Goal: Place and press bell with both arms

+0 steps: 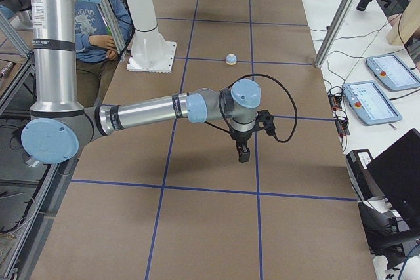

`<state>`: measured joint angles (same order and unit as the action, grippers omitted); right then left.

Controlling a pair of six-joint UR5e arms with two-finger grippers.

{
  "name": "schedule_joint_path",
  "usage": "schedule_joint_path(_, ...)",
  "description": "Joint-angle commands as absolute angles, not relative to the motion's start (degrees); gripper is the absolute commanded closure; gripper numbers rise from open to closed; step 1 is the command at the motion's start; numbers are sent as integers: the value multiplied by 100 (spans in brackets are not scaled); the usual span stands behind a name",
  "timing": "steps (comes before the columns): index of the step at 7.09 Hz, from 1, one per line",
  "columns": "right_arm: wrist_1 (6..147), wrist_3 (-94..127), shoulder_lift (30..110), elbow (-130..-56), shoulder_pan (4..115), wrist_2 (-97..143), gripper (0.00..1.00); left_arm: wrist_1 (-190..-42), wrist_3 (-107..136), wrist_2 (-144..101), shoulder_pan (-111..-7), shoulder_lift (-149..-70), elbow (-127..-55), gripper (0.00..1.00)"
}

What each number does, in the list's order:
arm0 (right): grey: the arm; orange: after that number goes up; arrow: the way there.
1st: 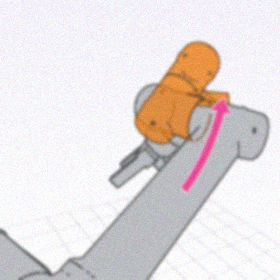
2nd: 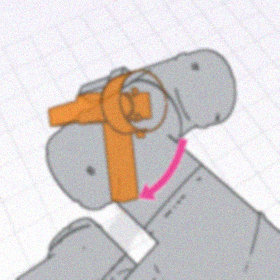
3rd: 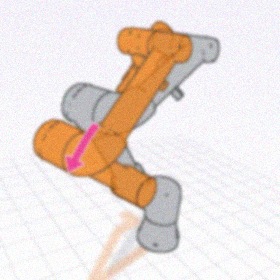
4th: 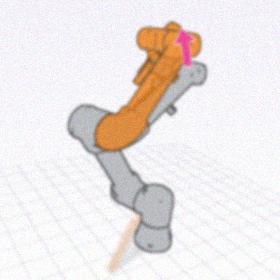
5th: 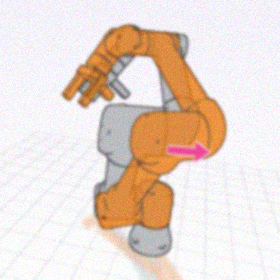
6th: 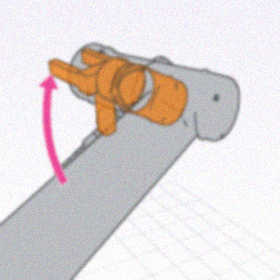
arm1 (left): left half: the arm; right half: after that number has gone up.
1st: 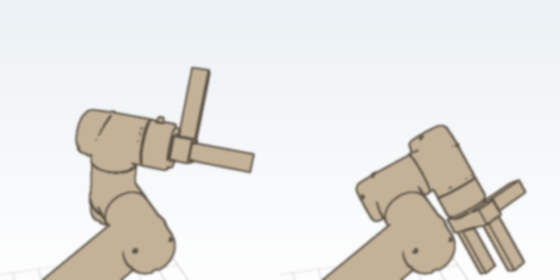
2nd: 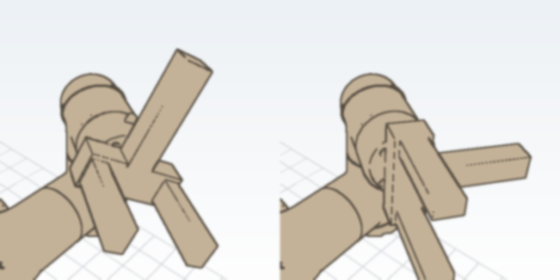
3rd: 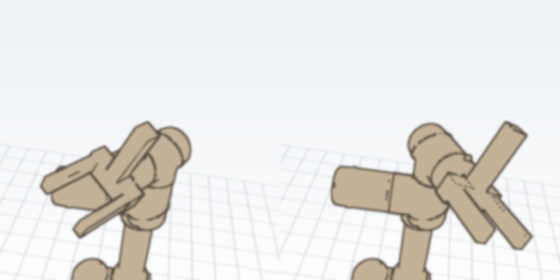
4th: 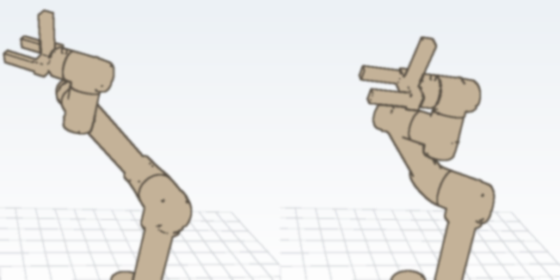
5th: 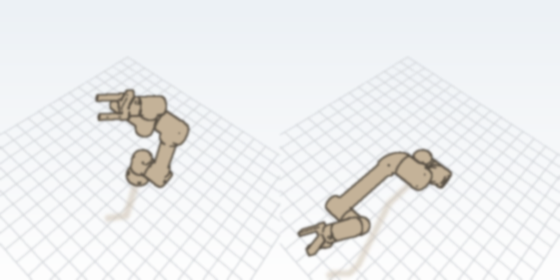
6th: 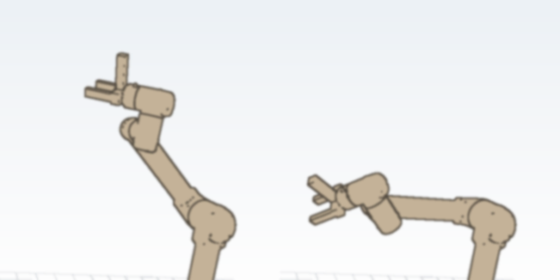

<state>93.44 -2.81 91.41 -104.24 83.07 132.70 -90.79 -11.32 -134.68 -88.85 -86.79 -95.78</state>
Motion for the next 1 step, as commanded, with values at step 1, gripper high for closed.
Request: schedule_joint_path(1,9343,-281,9141,-10424,8306,13280,0,-9070,-1125,-13456,-8886,-8684,-9624,0)
